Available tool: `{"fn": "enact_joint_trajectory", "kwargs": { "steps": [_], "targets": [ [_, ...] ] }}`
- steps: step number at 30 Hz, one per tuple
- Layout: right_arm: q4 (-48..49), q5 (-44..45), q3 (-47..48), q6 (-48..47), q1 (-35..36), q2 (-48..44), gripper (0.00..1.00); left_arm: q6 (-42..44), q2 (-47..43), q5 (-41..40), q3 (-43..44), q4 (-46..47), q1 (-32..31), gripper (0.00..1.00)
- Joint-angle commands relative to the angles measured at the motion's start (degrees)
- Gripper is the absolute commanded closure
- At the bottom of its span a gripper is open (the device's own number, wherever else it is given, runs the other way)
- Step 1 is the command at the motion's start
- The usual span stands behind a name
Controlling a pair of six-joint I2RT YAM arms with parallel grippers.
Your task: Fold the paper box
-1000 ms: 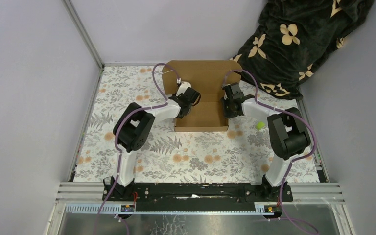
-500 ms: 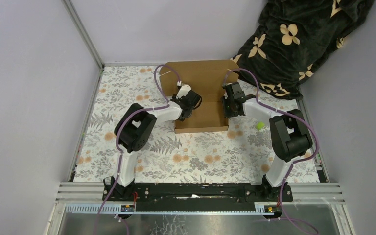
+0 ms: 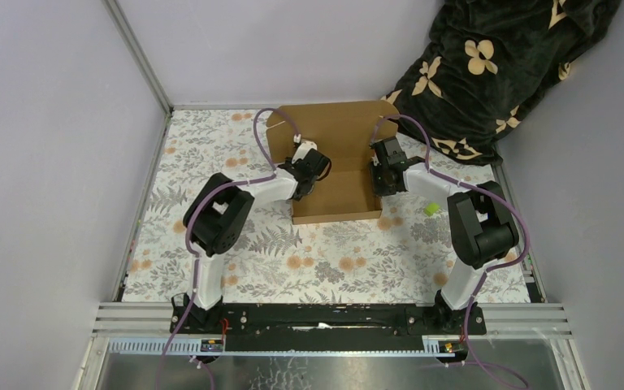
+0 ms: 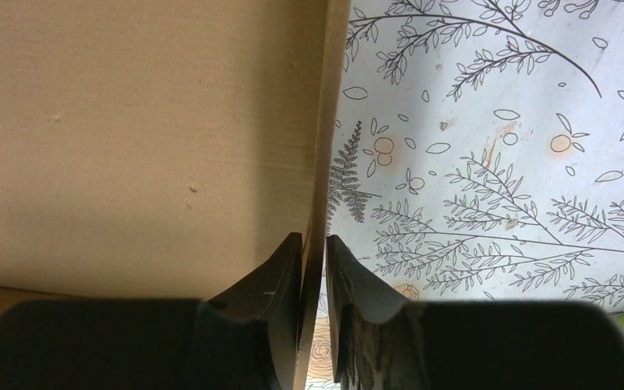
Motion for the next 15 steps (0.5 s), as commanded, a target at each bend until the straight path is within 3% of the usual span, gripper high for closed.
{"fn": "enact_joint_trajectory", "kwargs": {
  "steps": [1, 15],
  "targets": [
    [-1.12, 0.69, 0.4, -0.55, -0.16, -2.79, 0.76, 1.68, -2.71, 2.34, 0.65, 4.1, 0.71, 0.55],
    [-0.98, 0.29, 0.31, -0.73, -0.14, -2.31, 0.76, 0.17, -1.93, 1.9, -1.14, 12.78, 3.39, 0.55]
  ]
}}
